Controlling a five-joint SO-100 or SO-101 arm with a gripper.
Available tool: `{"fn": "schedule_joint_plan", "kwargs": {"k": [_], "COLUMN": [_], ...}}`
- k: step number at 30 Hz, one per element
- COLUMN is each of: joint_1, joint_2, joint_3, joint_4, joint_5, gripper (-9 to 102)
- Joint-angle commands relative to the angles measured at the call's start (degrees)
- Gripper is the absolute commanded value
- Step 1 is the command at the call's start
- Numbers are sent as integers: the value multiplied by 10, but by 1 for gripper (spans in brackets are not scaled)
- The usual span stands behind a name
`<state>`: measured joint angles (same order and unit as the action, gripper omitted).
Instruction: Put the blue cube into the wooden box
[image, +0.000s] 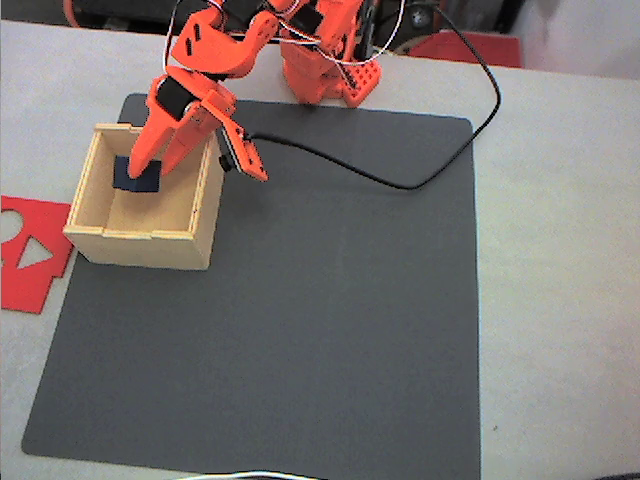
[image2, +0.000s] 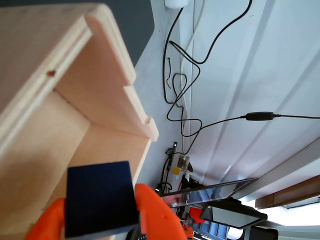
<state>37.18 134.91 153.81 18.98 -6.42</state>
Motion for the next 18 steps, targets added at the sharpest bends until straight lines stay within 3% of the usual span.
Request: {"fn": "schedule_joint_plan", "kwargs": {"k": [1, 13, 16, 18], "joint_1": [-7, -8, -8, -12], "joint_2": [5, 24, 33, 53], "joint_3": [-2, -1, -1, -1], "joint_4": [-11, -11, -11, -9], "joint_5": [-3, -1, 1, 1], "gripper": [11, 22, 21, 13]}}
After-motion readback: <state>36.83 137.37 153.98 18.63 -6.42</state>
